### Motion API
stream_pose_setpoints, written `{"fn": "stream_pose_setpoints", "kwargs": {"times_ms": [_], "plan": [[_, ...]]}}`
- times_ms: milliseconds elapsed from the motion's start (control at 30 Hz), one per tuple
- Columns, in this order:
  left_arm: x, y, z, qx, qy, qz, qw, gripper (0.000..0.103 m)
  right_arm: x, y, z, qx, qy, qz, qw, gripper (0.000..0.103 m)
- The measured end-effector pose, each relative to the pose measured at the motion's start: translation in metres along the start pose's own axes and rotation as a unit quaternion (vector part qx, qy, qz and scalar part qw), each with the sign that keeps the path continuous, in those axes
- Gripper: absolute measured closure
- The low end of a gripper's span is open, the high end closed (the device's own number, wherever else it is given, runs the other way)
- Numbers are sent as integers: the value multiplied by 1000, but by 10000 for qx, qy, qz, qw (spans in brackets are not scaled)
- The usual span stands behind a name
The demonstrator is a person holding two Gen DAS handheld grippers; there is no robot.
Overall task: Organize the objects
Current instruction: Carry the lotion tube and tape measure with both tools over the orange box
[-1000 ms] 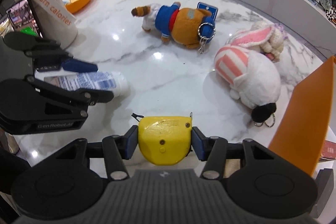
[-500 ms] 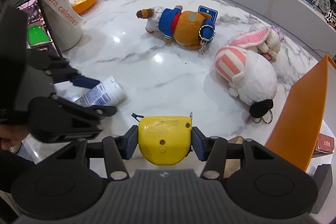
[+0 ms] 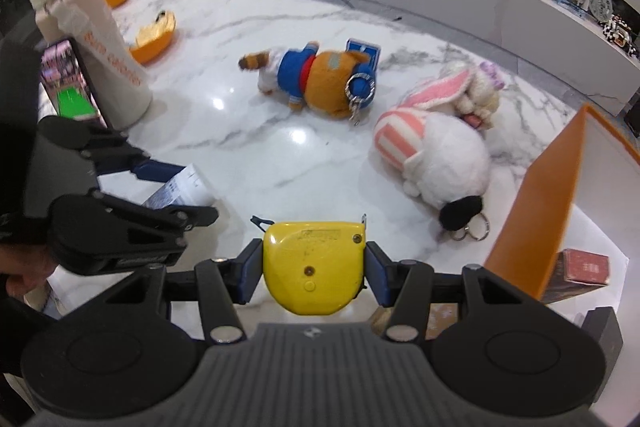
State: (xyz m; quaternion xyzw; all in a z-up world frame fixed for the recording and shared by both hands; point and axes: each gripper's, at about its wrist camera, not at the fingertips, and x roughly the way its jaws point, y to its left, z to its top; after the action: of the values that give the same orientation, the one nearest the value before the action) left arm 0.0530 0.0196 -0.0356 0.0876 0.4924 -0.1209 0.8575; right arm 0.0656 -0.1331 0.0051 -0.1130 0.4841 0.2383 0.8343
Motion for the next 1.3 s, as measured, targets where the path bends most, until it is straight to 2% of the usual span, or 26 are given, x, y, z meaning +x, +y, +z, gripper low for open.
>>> {"fn": "stream_pose_setpoints", "kwargs": {"times_ms": [200, 433, 667, 1000, 1300], "plan": [[-32, -10, 10, -61, -217, 86, 9997, 52, -24, -13, -5, 137, -228, 77, 9996, 47], [-62, -45, 32, 296, -370, 267, 9985, 52, -57, -36, -16, 384, -617, 169, 9972, 47], [-86, -88, 63, 579, -699, 222, 9956, 52, -91, -69, -32, 725, -1006, 276, 9919, 47], [-93, -150, 91, 1095, -911, 70, 9898, 52, -114, -115, -56, 1189, -1245, 133, 9850, 47], [-93, -197, 121, 1241, -1176, -201, 9851, 52, -122, -164, -85, 1658, -1280, -130, 9777, 47]]}}
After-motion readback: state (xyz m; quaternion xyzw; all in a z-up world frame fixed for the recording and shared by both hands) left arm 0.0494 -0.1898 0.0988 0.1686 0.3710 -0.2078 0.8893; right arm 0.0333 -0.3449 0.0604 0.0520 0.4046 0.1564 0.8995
